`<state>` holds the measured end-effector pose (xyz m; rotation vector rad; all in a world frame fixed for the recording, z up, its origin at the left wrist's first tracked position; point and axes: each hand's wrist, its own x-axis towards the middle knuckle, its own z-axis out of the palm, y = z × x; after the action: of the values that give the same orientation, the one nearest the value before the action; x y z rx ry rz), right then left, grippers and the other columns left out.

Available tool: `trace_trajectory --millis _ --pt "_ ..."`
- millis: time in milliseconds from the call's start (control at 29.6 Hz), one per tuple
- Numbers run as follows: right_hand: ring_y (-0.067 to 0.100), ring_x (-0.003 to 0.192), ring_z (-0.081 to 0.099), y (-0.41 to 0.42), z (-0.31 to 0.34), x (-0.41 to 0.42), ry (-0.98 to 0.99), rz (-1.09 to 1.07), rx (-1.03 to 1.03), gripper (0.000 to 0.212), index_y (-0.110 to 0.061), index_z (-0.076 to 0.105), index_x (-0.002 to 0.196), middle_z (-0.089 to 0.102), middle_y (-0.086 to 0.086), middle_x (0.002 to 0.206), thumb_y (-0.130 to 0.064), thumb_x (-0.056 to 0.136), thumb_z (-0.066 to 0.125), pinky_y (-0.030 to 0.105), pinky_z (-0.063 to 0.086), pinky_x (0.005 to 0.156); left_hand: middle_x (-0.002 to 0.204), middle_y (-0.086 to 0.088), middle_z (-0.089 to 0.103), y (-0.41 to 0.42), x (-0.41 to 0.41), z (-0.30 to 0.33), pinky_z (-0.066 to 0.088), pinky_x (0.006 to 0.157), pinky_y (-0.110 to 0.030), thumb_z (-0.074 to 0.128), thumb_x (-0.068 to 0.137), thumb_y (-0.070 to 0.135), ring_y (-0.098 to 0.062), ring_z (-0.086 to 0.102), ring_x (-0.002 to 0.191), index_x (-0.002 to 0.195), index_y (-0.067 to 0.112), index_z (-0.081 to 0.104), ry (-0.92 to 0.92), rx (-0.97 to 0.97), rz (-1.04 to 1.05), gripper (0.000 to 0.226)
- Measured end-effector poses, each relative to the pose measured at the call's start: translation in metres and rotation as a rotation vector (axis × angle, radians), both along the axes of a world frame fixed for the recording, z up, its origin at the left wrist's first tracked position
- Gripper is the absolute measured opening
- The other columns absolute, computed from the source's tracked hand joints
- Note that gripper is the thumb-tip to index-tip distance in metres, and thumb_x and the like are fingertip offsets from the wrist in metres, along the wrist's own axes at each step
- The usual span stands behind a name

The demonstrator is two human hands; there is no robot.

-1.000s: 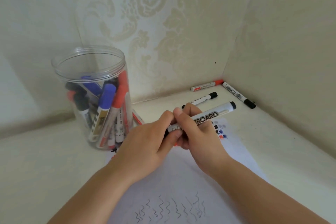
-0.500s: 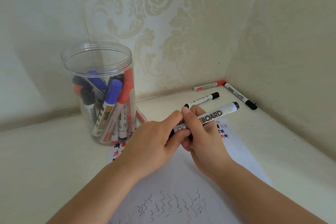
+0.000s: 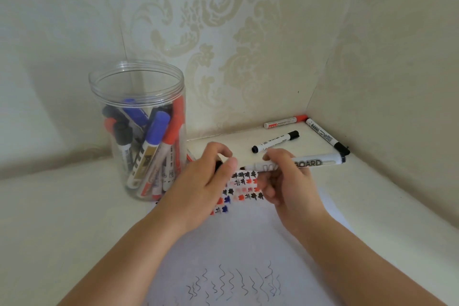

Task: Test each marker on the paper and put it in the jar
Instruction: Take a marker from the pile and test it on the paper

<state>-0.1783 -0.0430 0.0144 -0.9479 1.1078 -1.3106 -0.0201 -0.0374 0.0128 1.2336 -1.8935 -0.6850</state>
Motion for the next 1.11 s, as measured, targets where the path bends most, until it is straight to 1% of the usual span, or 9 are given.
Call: trace_trajectory --millis 67,135,236,337,506,709,844,1012,1114 --pt "0.014 0.033 0.034 -0.004 0.001 -0.008 0.081 -0.013 0.025 0.028 -0.012 0.046 0.064 0.051 0.007 0.041 -0.016 0.09 0.053 0.02 0.023 0.036 0.076 0.001 0.057 -0.001 0.002 0.003 0.05 0.073 -0.038 0.028 0.091 0.041 -0.023 0.056 0.072 0.106 0.028 0.04 0.098 0.063 0.038 0.023" --pt "0.011 0.031 0.033 -0.006 -0.002 -0.008 0.241 0.032 0.026 0.034 -0.014 0.042 0.059 0.049 0.004 0.042 -0.018 0.087 0.06 0.019 0.025 0.036 0.086 0.009 0.058 -0.003 0.002 0.002 0.051 0.076 -0.043 0.031 0.094 0.026 -0.028 0.057 0.075 0.11 0.028 0.039 0.108 0.092 0.049 0.018" --pt "0.011 0.033 0.042 -0.005 -0.004 -0.001 0.342 0.142 0.008 0.026 -0.013 0.049 0.066 0.057 0.005 0.046 -0.023 0.084 0.066 0.018 0.03 0.035 0.101 0.019 0.056 -0.007 0.001 -0.002 0.05 0.064 -0.023 0.034 0.096 0.021 -0.009 0.059 0.073 0.118 0.028 0.032 -0.015 0.006 0.072 0.024" --pt "0.017 0.044 0.051 -0.005 -0.009 0.001 0.352 0.238 -0.025 0.019 -0.01 0.057 0.068 0.064 0.011 0.057 -0.016 0.079 0.071 0.022 0.04 0.043 0.106 0.021 0.057 -0.009 0.002 -0.006 0.043 0.066 -0.013 0.041 0.094 0.02 0.0 0.057 0.074 0.12 0.029 0.03 -0.029 -0.051 0.091 0.029" --pt "0.019 0.053 0.04 -0.004 -0.022 0.011 0.487 0.098 -0.132 0.024 -0.007 0.042 0.057 0.047 0.014 0.055 -0.01 0.069 0.063 0.028 0.032 0.05 0.103 0.02 0.062 -0.012 0.003 -0.009 0.042 0.066 -0.004 0.051 0.09 0.021 0.006 0.058 0.071 0.118 0.029 0.036 -0.02 -0.091 0.125 0.033" --pt "0.021 0.056 0.038 -0.002 -0.026 0.013 0.538 0.053 -0.148 0.027 0.004 0.039 0.064 0.048 0.037 0.066 -0.015 0.066 0.058 0.034 0.031 0.053 0.101 0.007 0.067 -0.012 0.001 -0.012 0.053 0.075 -0.025 0.054 0.088 0.025 -0.006 0.062 0.086 0.107 0.022 0.049 -0.032 -0.11 0.146 0.02" --pt "0.013 0.045 0.027 -0.003 -0.027 0.011 0.582 0.081 -0.192 0.025 -0.001 0.038 0.06 0.033 0.015 0.053 -0.003 0.073 0.059 0.02 0.025 0.041 0.094 0.016 0.056 -0.011 -0.001 -0.012 0.039 0.07 -0.001 0.051 0.09 0.027 0.01 0.05 0.078 0.11 0.025 0.051 -0.137 -0.133 0.133 0.021" --pt "0.011 0.043 0.024 -0.003 -0.027 0.011 0.579 0.099 -0.218 0.025 0.001 0.037 0.059 0.033 0.01 0.053 -0.002 0.072 0.059 0.016 0.022 0.039 0.095 0.015 0.054 -0.01 -0.001 -0.011 0.034 0.073 0.002 0.05 0.09 0.025 0.012 0.047 0.079 0.11 0.024 0.052 -0.138 -0.14 0.119 0.02" --pt "0.013 0.045 0.027 -0.002 -0.027 0.01 0.568 0.133 -0.204 0.022 -0.002 0.04 0.058 0.039 0.012 0.053 -0.003 0.071 0.058 0.019 0.023 0.04 0.099 0.012 0.058 -0.009 -0.001 -0.012 0.033 0.073 0.001 0.051 0.09 0.023 0.003 0.049 0.078 0.11 0.024 0.053 -0.145 -0.16 0.115 0.02"
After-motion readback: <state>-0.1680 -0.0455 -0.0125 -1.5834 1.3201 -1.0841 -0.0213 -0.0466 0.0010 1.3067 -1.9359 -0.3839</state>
